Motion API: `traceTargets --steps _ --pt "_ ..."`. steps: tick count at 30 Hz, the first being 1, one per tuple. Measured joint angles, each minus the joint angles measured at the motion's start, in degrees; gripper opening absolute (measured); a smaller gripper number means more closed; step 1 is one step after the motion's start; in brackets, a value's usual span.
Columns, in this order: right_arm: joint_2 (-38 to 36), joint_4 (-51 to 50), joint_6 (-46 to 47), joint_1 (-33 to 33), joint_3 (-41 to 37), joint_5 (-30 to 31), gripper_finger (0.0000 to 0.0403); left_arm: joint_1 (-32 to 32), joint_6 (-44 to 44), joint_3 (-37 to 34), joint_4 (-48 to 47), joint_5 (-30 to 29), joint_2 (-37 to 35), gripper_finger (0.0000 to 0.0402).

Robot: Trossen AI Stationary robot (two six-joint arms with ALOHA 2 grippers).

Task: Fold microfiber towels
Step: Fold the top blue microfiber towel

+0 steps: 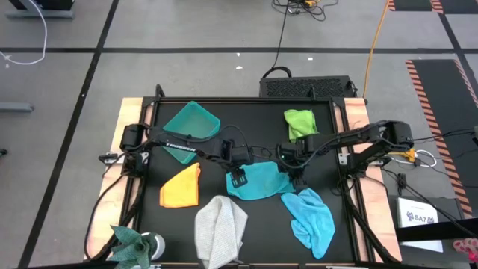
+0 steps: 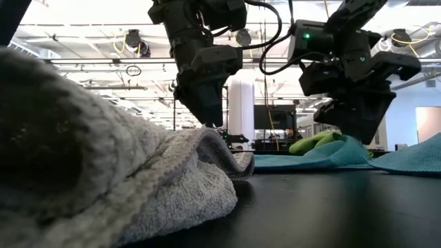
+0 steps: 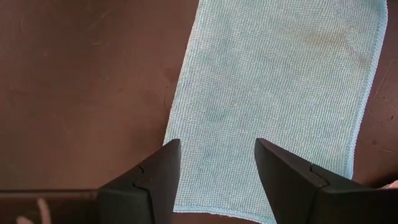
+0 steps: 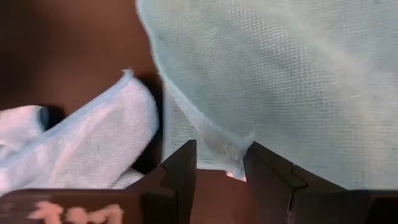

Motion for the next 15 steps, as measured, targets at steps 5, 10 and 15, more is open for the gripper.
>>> traceTargets --steps 5,10,15 --pt "0.00 -2.89 1.74 2.68 0.00 -0.61 0.0091 0.00 0.00 0.00 -0.02 0.04 0.00 0.0209" --pt "0.00 -4.32 4.49 6.33 0.00 -1.80 0.0044 0.00 0.02 0.00 -0.02 0.05 0.00 0.0209" --pt "0.00 -4.53 6.75 8.66 0.00 0.15 0.0015 0.00 0.04 0.00 -0.02 0.04 0.00 0.0209"
